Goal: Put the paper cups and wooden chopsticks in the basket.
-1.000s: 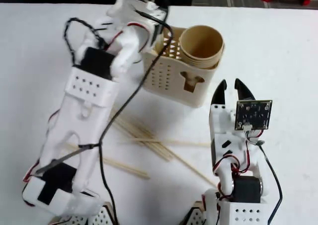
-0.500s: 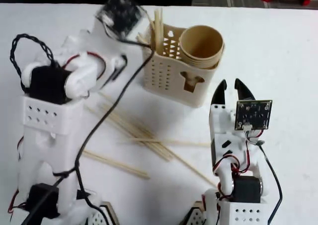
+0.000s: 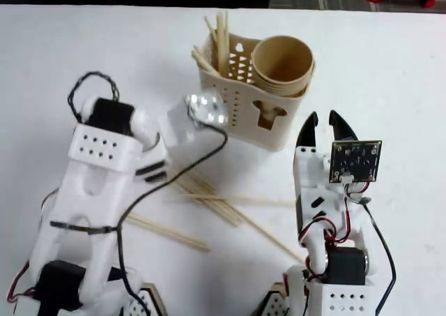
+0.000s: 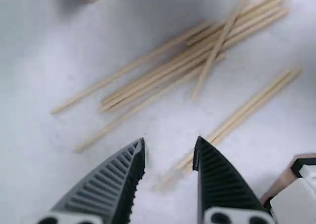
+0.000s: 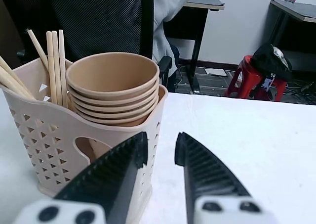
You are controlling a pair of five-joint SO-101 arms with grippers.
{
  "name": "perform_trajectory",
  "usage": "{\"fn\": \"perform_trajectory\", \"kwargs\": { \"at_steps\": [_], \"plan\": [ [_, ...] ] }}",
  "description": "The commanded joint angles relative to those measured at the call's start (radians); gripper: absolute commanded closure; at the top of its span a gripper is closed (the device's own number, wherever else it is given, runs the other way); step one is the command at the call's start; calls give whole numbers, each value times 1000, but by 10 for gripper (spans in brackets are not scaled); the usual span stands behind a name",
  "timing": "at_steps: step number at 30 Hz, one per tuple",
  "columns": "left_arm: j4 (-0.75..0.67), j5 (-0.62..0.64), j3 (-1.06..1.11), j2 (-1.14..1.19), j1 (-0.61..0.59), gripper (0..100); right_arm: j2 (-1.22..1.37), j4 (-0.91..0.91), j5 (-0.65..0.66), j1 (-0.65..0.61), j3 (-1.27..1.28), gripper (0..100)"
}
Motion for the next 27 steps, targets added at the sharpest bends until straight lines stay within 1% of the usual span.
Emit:
{"fn": "perform_trajectory", "kwargs": {
  "at_steps": [1,7,11,15,22,27],
  "plan": [
    [-58,-92,173,-133,18,849,-10,-25,9,12,-6,890],
    [-201,-100,500,-294,94,849,-10,-25,9,12,-6,890],
    [-252,-118,635,-325,151,849,-10,-25,11,12,-6,890],
    [-262,-219,715,-289,197,849,-10,-25,11,12,-6,890],
    [-407,-227,789,-168,242,849,-10,-25,11,12,-6,890],
    [-489,-219,789,-22,271,849,-10,-25,11,12,-6,890]
  ]
}}
